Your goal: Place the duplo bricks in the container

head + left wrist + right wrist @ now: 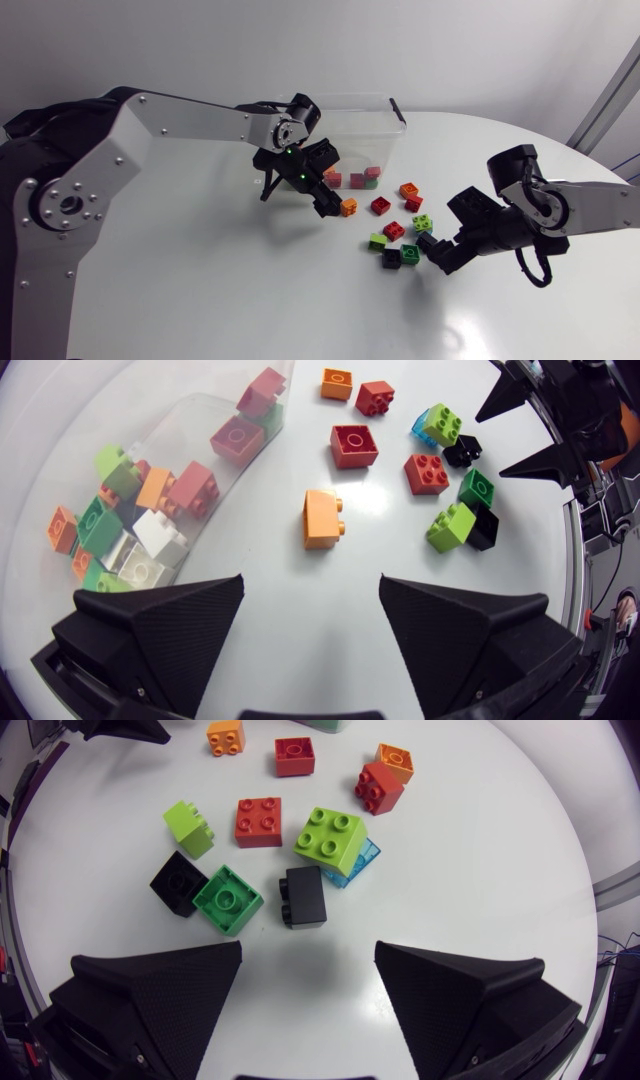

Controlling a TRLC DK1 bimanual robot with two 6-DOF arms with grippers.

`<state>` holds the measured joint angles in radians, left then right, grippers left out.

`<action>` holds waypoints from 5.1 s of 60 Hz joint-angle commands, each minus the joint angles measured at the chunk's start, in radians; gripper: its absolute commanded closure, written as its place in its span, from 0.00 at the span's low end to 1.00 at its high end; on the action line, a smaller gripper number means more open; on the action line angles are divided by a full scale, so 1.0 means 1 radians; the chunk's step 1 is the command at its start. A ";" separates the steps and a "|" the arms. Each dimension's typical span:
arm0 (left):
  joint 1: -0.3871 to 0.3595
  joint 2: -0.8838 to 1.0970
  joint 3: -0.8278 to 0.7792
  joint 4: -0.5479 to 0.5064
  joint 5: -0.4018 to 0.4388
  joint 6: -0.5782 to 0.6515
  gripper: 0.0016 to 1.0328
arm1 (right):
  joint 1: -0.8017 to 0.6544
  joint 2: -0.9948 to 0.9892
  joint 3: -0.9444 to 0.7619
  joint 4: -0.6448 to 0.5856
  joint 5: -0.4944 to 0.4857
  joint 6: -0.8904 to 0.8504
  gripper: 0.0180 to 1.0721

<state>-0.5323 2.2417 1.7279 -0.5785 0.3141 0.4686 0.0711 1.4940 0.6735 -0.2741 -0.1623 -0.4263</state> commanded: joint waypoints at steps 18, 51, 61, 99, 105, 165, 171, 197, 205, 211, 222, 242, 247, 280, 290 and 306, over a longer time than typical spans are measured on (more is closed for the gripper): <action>-0.037 0.137 0.160 -0.024 0.016 0.001 0.10 | 0.038 0.107 0.070 0.026 0.012 0.026 0.20; -0.061 0.202 0.173 -0.012 0.040 0.018 0.56 | 0.078 0.199 0.107 0.053 0.061 0.047 0.67; -0.063 0.180 0.119 0.025 0.046 0.024 0.65 | 0.096 0.175 0.089 0.052 0.063 0.049 0.75; -0.095 0.021 -0.179 0.281 -0.024 0.013 0.72 | 0.116 -0.092 -0.025 -0.005 0.075 0.061 0.82; -0.092 -0.067 -0.235 0.284 -0.026 0.008 0.72 | 0.125 -0.170 -0.012 -0.050 0.073 0.075 0.82; 0.095 -0.355 -0.082 0.411 -0.017 -0.170 0.71 | 0.295 0.048 0.601 0.075 0.072 0.264 0.81; 0.124 -0.304 -0.021 0.411 -0.006 -0.188 0.70 | 0.308 0.121 0.670 0.099 0.095 0.264 0.81; 0.167 -0.106 0.157 0.402 -0.020 -0.200 0.18 | 0.292 0.448 0.891 0.130 0.162 0.247 0.16; 0.160 -0.156 0.108 0.404 -0.020 -0.183 0.07 | 0.277 0.377 0.837 0.127 0.164 0.238 0.07; 0.146 -0.246 0.018 0.410 -0.018 -0.176 0.07 | 0.257 0.258 0.735 0.131 0.158 0.228 0.07; 0.066 -0.438 -0.202 0.424 -0.018 -0.104 0.07 | 0.193 0.005 0.463 0.131 0.115 0.199 0.07; -0.118 -0.527 -0.436 0.368 -0.009 0.077 0.07 | 0.032 -0.319 0.138 0.038 -0.065 0.004 0.07; -0.153 -0.504 -0.462 0.364 -0.009 0.119 0.07 | 0.032 -0.331 0.100 -0.024 -0.105 -0.111 0.07; -0.236 -0.295 -0.455 0.344 -0.013 0.351 0.07 | 0.030 -0.179 0.086 -0.093 -0.123 -0.660 0.07; -0.245 -0.220 -0.409 0.342 -0.013 0.398 0.07 | 0.053 -0.109 0.107 -0.094 -0.060 -0.747 0.07; -0.247 -0.083 -0.263 0.316 -0.017 0.416 0.10 | 0.052 0.011 0.173 -0.089 -0.028 -0.847 0.07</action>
<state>-0.7719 2.1101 1.4082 -0.2459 0.3008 0.8509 0.1188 1.4651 0.8108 -0.3603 -0.2001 -1.2102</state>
